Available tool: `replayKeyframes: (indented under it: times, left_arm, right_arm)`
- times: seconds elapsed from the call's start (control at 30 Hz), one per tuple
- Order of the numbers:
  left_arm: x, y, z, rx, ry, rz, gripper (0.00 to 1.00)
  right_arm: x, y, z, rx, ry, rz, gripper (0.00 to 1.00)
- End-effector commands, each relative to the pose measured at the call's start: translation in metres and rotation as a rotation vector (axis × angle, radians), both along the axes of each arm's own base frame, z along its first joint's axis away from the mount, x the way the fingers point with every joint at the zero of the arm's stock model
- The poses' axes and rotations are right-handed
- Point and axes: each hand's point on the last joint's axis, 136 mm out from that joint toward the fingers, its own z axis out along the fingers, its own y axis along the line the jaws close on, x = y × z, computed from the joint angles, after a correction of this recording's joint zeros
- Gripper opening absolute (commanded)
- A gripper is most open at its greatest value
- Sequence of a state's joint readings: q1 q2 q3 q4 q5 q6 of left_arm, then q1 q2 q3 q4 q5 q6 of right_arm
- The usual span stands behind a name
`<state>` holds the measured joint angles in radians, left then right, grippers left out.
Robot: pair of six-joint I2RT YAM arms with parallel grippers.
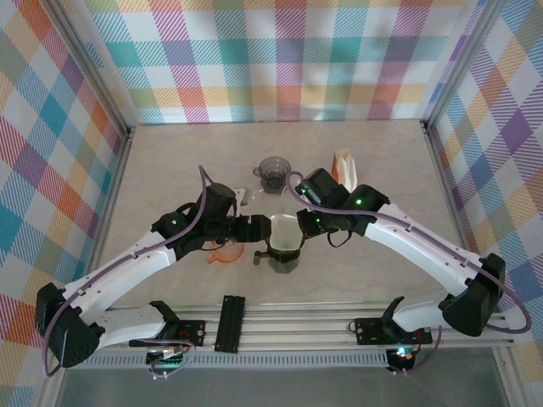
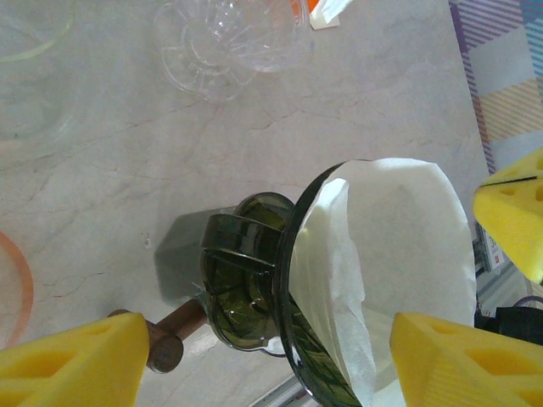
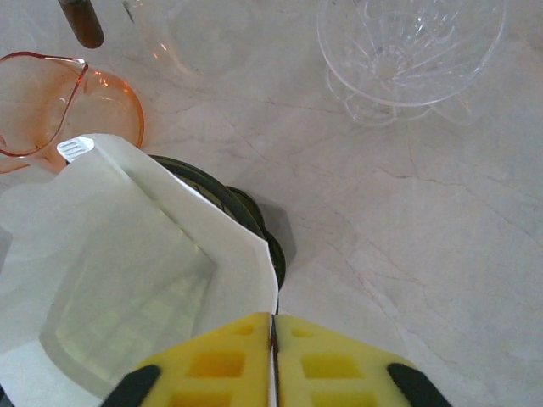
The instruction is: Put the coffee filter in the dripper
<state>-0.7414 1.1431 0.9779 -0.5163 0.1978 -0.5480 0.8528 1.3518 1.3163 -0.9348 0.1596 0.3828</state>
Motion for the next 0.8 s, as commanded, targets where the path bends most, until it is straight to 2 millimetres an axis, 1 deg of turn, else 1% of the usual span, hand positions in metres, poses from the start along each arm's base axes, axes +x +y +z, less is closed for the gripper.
replayKeyframes:
  times: [0.0, 0.23, 0.3, 0.43, 0.53, 0.6, 0.67, 0.7, 0.77]
  left_arm:
    - [0.006, -0.009, 0.018, -0.025, -0.063, -0.020, 0.73]
    - [0.007, -0.012, 0.021, -0.030, -0.081, -0.024, 0.73]
    - [0.007, -0.014, 0.022, -0.031, -0.083, -0.032, 0.71]
    - [0.008, -0.016, 0.015, -0.012, -0.068, -0.042, 0.68]
    - [0.006, -0.017, 0.010, -0.005, -0.059, -0.055, 0.68]
    - [0.005, -0.018, 0.010, -0.011, -0.060, -0.065, 0.71]
    - [0.004, -0.019, 0.008, -0.015, -0.059, -0.070, 0.71]
    - [0.004, -0.018, 0.007, -0.010, -0.057, -0.067, 0.70]
    - [0.005, -0.015, 0.004, 0.012, -0.050, -0.059, 0.62]
  right_arm:
    - [-0.003, 0.007, -0.003, -0.003, 0.007, 0.029, 0.09]
    - [-0.006, 0.013, -0.009, -0.023, 0.014, 0.049, 0.05]
    - [-0.006, 0.014, -0.010, -0.028, 0.014, 0.052, 0.04]
    - [-0.007, 0.015, -0.010, -0.030, 0.013, 0.058, 0.04]
    - [-0.007, 0.015, -0.011, -0.033, 0.014, 0.057, 0.04]
    - [-0.007, 0.016, -0.010, -0.033, 0.014, 0.059, 0.04]
    - [-0.007, 0.016, -0.011, -0.034, 0.015, 0.059, 0.04]
    - [-0.007, 0.016, -0.011, -0.033, 0.015, 0.058, 0.04]
    - [-0.007, 0.016, -0.011, -0.033, 0.014, 0.056, 0.04]
